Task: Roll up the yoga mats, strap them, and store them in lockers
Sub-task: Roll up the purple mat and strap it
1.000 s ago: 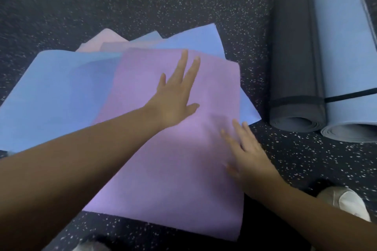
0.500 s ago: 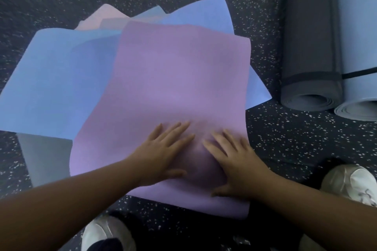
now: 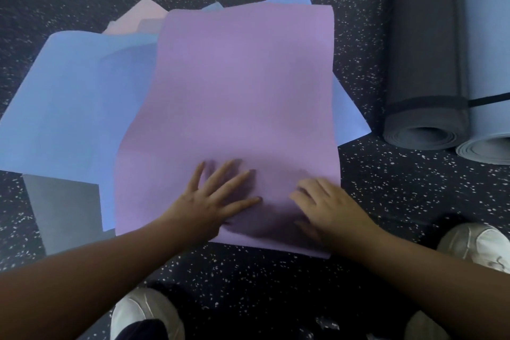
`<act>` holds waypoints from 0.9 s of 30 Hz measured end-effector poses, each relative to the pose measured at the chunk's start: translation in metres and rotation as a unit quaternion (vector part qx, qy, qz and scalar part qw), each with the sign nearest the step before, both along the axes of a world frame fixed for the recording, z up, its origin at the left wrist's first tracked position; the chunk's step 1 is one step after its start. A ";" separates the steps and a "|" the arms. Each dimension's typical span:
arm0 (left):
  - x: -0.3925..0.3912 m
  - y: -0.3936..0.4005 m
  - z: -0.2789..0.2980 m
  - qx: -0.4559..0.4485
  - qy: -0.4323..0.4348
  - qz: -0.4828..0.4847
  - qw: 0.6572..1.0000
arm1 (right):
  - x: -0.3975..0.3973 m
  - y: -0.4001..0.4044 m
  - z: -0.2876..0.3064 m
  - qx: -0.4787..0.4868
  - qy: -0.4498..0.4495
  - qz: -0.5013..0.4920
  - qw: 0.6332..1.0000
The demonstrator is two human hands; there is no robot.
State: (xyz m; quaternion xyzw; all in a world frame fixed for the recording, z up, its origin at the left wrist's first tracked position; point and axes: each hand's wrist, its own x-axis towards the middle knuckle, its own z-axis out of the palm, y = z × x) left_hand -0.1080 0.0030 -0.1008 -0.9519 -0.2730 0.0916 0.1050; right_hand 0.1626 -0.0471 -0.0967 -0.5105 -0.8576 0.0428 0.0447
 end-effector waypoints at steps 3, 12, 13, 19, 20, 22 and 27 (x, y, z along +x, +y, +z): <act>0.003 0.009 -0.002 0.030 -0.027 0.041 0.998 | -0.006 -0.006 -0.003 -0.016 0.005 0.043 0.999; -0.002 0.007 -0.018 -0.075 -0.042 0.017 0.996 | 0.002 -0.006 -0.015 -0.203 -0.101 -0.020 0.974; -0.004 0.003 -0.021 -0.080 -0.022 0.022 0.996 | 0.001 -0.006 -0.016 -0.190 -0.104 -0.015 0.976; -0.019 -0.013 -0.028 -0.077 0.040 0.052 0.995 | -0.015 -0.010 -0.029 -0.107 -0.035 0.029 0.993; -0.020 -0.013 -0.029 -0.067 0.026 0.047 0.996 | -0.019 -0.011 -0.030 -0.096 -0.024 0.037 0.994; -0.023 -0.012 -0.030 -0.059 0.017 0.046 0.997 | -0.029 -0.012 -0.031 -0.088 -0.014 0.048 0.995; -0.023 -0.015 -0.023 -0.048 0.040 0.022 0.998 | -0.043 -0.014 -0.031 -0.096 -0.021 0.042 0.994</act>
